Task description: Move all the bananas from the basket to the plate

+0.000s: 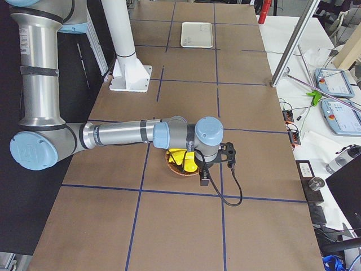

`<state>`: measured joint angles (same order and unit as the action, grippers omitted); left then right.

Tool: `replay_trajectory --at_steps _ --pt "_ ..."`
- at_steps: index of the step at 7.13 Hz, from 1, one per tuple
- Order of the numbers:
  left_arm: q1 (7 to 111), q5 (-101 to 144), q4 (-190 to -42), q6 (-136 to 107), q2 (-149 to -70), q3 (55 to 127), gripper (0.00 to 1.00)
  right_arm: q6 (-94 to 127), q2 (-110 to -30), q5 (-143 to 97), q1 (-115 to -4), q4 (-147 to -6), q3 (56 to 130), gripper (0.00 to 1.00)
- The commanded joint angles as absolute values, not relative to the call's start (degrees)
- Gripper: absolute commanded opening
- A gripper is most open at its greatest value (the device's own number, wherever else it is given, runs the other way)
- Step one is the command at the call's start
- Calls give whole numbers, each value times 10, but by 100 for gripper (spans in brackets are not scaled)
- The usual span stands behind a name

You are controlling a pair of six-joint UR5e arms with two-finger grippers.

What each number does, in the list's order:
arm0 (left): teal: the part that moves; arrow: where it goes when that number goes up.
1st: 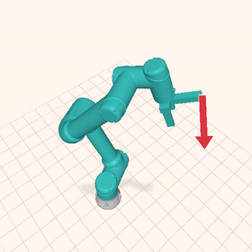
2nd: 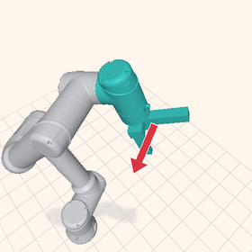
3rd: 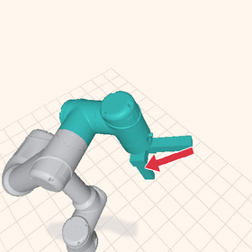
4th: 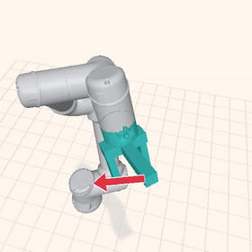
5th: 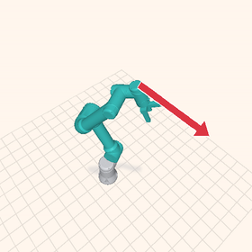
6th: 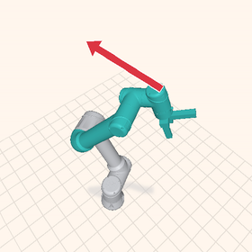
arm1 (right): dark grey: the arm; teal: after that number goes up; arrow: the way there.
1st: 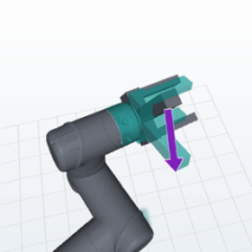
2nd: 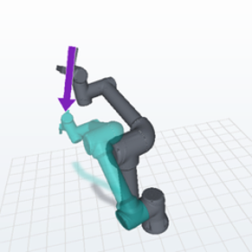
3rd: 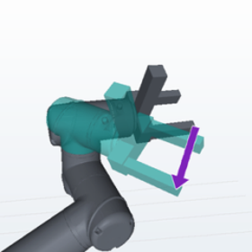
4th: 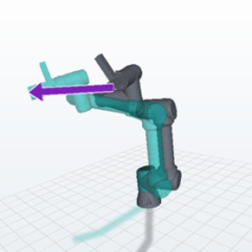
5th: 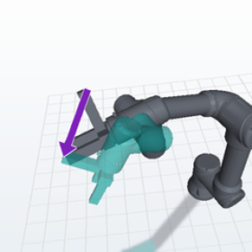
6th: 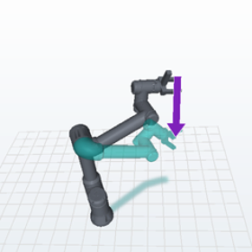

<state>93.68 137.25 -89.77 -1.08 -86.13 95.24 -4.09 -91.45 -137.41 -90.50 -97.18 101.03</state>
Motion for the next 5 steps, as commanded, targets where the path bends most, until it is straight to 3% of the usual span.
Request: replay_trajectory --at_steps 1,3,5 --pt "937 1377 -898 -11 -861 955 100 -40 -911 -1376 -889 -972 1034 100" --pt "937 1378 -898 -12 -862 955 100 -28 -916 -1373 -869 -966 1038 99" --pt "936 1377 -915 -48 -863 965 100 15 -946 -1372 -841 -965 1096 99"
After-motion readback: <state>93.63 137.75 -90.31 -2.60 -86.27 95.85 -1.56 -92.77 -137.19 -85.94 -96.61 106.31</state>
